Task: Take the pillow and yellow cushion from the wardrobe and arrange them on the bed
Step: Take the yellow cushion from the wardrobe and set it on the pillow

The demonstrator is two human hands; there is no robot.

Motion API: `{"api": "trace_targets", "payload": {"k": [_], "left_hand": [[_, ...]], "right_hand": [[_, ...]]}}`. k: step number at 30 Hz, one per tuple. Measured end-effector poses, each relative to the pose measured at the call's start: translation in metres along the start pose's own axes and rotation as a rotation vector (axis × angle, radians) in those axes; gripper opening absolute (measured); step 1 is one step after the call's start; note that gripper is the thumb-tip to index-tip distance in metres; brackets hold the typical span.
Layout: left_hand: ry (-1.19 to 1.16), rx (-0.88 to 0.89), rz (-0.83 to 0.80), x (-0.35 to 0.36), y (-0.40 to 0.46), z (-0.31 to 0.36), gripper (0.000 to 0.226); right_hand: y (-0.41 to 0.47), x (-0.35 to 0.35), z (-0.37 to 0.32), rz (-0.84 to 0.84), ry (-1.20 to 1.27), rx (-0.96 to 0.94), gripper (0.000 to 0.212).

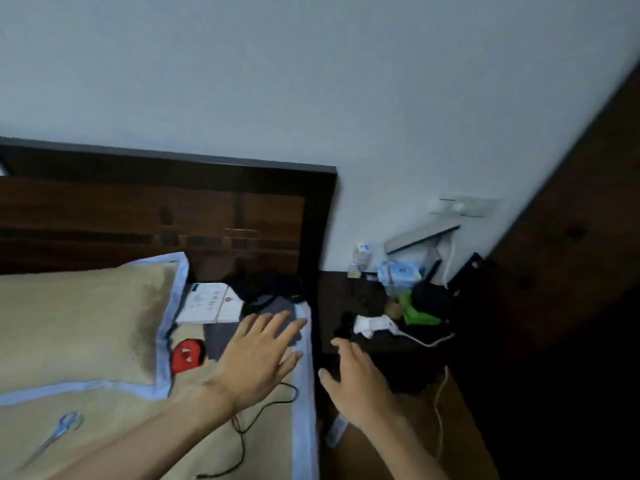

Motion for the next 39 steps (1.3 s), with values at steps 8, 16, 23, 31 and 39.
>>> {"api": "trace_targets", "payload": {"k": [8, 16, 23, 31, 39], "left_hand": [[-0.153, 0.502, 0.061, -0.018, 0.008, 0.221, 0.057], [-0.477, 1.270, 0.361, -0.110, -0.132, 0.507, 0.054], [-0.600, 1.704, 0.393, -0.172, -0.285, 0.650, 0.047], [-0.649, 1.812, 0.431, -0.203, -0.401, 0.861, 0.045], [-0.278, 1.274, -0.132, -0.185, -0.384, 1.169, 0.050]], "right_hand": [[-0.183, -0.057, 0.142, 0.359, 0.064, 0.428, 0.051], [-0.541, -0.109, 0.178, 0.774, -0.234, 1.051, 0.045], [-0.760, -0.182, 0.176, 0.893, -0.312, 1.386, 0.028], [-0.952, -0.229, 0.275, 0.967, -0.430, 1.470, 0.022], [-1.082, -0.304, 0.459, 0.713, -0.161, 1.641, 0.044]]}}
Point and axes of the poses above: each hand's wrist, its own y-axis towards the middle knuckle, its own x-axis out of the palm, z = x × y, the point moved 5 cm from there along y, towards the middle knuckle, and after that the axes turned 4 degrees about -y, right-handed, at the moved point
